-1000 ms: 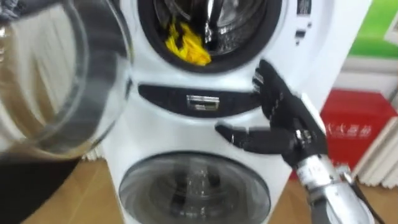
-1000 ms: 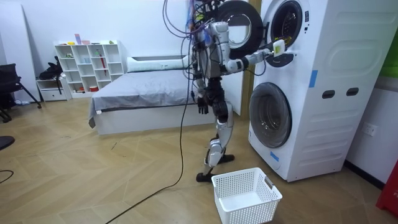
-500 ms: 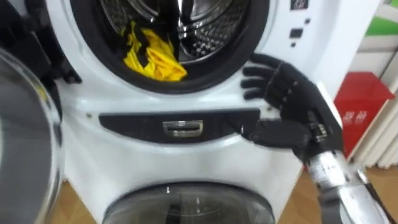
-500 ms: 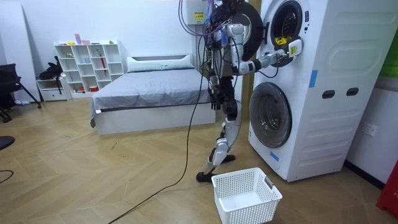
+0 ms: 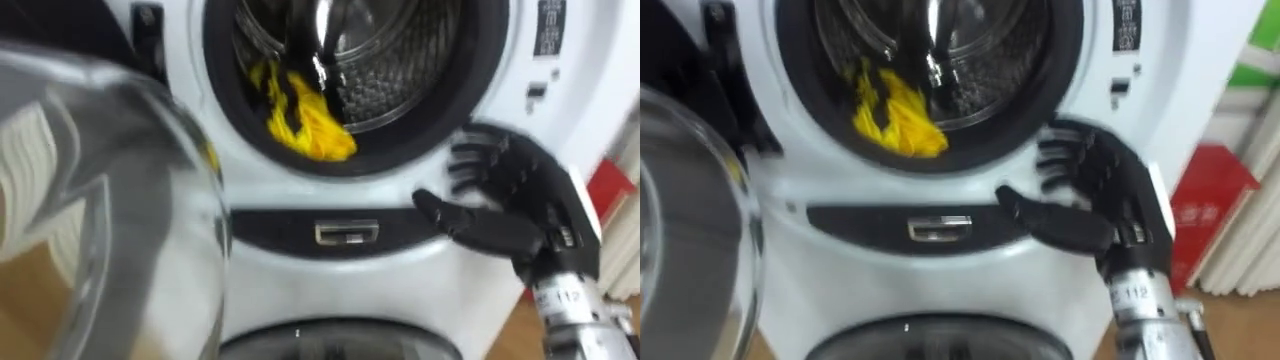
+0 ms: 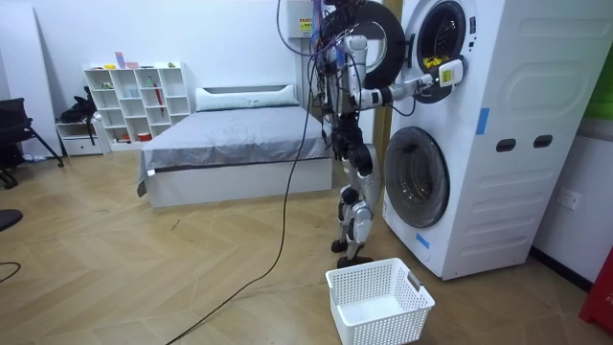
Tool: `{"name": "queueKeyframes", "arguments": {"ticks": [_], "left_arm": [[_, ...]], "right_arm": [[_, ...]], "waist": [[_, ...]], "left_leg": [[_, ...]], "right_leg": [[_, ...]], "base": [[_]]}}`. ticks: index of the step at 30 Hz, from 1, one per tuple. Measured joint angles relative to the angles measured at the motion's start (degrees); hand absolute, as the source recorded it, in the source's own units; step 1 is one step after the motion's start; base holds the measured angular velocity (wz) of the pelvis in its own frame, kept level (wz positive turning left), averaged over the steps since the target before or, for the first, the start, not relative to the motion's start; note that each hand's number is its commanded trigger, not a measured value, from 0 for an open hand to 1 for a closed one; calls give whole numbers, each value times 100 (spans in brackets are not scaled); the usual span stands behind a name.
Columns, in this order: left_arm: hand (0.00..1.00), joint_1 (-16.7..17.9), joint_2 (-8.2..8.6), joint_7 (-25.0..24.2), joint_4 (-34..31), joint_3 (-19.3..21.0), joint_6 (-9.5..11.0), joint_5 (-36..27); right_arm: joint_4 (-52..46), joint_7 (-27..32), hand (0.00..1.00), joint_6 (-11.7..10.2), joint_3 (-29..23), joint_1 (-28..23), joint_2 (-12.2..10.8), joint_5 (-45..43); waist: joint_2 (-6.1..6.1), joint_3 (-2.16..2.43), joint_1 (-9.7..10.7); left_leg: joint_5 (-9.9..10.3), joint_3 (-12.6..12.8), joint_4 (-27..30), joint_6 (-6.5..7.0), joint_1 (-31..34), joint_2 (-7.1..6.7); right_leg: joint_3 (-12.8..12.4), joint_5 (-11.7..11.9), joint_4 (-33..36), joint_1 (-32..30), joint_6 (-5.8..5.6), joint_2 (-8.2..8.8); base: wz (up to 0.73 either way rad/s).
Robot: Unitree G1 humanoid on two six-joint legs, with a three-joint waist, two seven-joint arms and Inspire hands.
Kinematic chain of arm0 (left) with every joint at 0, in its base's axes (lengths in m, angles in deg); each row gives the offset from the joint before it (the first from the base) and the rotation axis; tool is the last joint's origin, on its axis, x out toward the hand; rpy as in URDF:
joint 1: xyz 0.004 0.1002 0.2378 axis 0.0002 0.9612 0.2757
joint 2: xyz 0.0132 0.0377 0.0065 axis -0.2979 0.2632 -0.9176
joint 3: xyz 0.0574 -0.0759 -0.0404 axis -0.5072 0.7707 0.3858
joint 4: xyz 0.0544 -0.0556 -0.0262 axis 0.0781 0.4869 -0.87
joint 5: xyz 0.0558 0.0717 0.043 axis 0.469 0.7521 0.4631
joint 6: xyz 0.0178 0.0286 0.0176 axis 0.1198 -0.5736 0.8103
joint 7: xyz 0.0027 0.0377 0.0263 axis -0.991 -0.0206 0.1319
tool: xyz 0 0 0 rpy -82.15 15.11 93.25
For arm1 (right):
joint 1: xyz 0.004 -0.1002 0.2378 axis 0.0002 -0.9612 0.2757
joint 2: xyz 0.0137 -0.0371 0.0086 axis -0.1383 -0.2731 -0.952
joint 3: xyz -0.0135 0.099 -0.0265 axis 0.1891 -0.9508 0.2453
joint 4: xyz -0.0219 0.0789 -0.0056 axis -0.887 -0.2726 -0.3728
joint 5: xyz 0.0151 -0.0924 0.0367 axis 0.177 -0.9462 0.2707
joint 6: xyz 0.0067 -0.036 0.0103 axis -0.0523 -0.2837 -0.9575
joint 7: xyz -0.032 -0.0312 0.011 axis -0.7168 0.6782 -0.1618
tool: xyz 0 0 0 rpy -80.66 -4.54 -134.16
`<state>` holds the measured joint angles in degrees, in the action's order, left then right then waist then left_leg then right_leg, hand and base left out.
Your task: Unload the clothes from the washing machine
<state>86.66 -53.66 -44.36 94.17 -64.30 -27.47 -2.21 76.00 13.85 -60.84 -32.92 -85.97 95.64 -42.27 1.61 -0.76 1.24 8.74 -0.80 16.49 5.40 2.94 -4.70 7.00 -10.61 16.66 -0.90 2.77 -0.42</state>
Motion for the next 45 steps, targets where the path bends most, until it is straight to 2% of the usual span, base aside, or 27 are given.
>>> {"name": "queueKeyframes", "arguments": {"ticks": [1, 3, 7, 9, 12, 13, 14, 17, 19, 22, 26, 29, 35, 41, 44, 45], "left_arm": [[0, 81, 16, -1, -1, 2, 6, 57], [0, 180, 57, -16, 8, 10, 6, 139], [0, 177, 122, -131, 26, 9, 31, 137], [0, 155, 134, -153, 26, 8, 58, 137], [0, 86, 135, -212, 29, 8, 65, 133], [0, 73, 135, -261, 28, 10, 65, 132], [0, 65, 131, -300, 21, 12, 65, 131], [0, 1, 127, -316, 18, -40, 63, 132], [0, -73, 120, -304, 29, -93, 62, 114], [0, -290, 92, -298, 28, -120, 74, 78], [0, -530, -43, -279, 16, -325, 209, 14], [0, -567, -71, -280, 16, -415, 265, 5], [0, -567, -92, -278, 18, -503, 307, -218], [0, -541, -99, -259, 22, -505, 353, -219], [0, -552, -98, -245, 22, -506, 364, -219], [0, -561, -97, -246, 22, -514, 370, -218]], "right_arm": [[-51, 1, 0, 0, -2, 1, 1, -26], [-122, -7, 0, 0, 3, 0, -2, -55], [-180, -127, 0, 5, 18, 1, 64, 0], [-183, -225, 0, 7, 41, 0, 89, 85], [-185, -487, 0, 35, -20, -1, 109, 156], [-220, -578, 0, 63, -26, -1, 128, 146], [-337, -667, 0, 128, -1, -13, 159, 163], [-687, -964, 0, 152, 193, -121, 326, 199], [-704, -1098, 0, 150, 218, -122, 337, 199], [-738, -1443, 0, 145, 283, -122, 339, 211], [-858, -1961, 0, 163, 516, -177, 393, 321], [-862, -2190, 0, 159, 608, -185, 440, 325], [-862, -2475, 0, 147, 751, -186, 425, 336], [-870, -2626, 0, 149, 788, -186, 376, 317], [-895, -2685, 0, 150, 862, -186, 370, 315], [-908, -2731, 0, 155, 897, -186, 376, 315]], "waist": [[22, 19, -31], [29, 23, -50], [31, 35, -181], [30, 38, -178], [-4, 46, -88], [-19, 62, -76], [-40, 63, -70], [-58, 69, -32], [-62, 76, 0], [-45, 81, 10], [25, 102, 1], [77, 124, -20], [127, 102, -27], [128, 102, -58], [129, 101, -118], [130, 101, -152]], "left_leg": [[-2, -45, 22, -4, 73, 12], [-40, -85, 29, -65, 159, 39], [-83, -71, 25, -154, 237, 136], [-101, -23, 28, -212, 249, 196], [-83, 115, 122, -308, 310, 344], [-45, 241, 163, -362, 338, 432], [-16, 312, 190, -400, 359, 491], [10, 414, 193, -441, 341, 542], [-8, 520, 152, -472, 325, 612], [-66, 551, -5, -532, 243, 611], [-122, 594, -143, -599, 164, 612], [-189, 624, -166, -646, 126, 648], [-214, 838, -94, -677, 31, 717], [-223, 1028, -99, -691, 17, 756], [-222, 1061, -99, -693, 16, 781], [-224, 1167, -96, -696, 0, 797]], "right_leg": [[123, 18, -14, -25, 12, 27], [222, 74, -71, -67, 55, 19], [500, 114, -117, -114, 127, 36], [608, 122, -143, -101, 173, 35], [1051, 132, -291, -38, 221, 73], [1291, 123, -313, -15, 231, 120], [1398, 113, -322, -2, 242, 127], [1501, 93, -332, 75, 230, 120], [1522, 74, -331, 112, 242, 112], [1480, 63, -336, 114, 282, 103], [1452, 17, -338, 115, 352, 72], [1422, 10, -390, 135, 402, 20], [1423, -49, -402, 156, 482, -14], [1453, -40, -490, 196, 522, -53], [1457, -40, -505, 199, 548, -74], [1458, -44, -505, 199, 558, -76]], "base": [[7], [8], [2], [12], [21], [11], [4], [14], [10], [-5], [-6], [-7], [-1], [1], [0], [0]]}}
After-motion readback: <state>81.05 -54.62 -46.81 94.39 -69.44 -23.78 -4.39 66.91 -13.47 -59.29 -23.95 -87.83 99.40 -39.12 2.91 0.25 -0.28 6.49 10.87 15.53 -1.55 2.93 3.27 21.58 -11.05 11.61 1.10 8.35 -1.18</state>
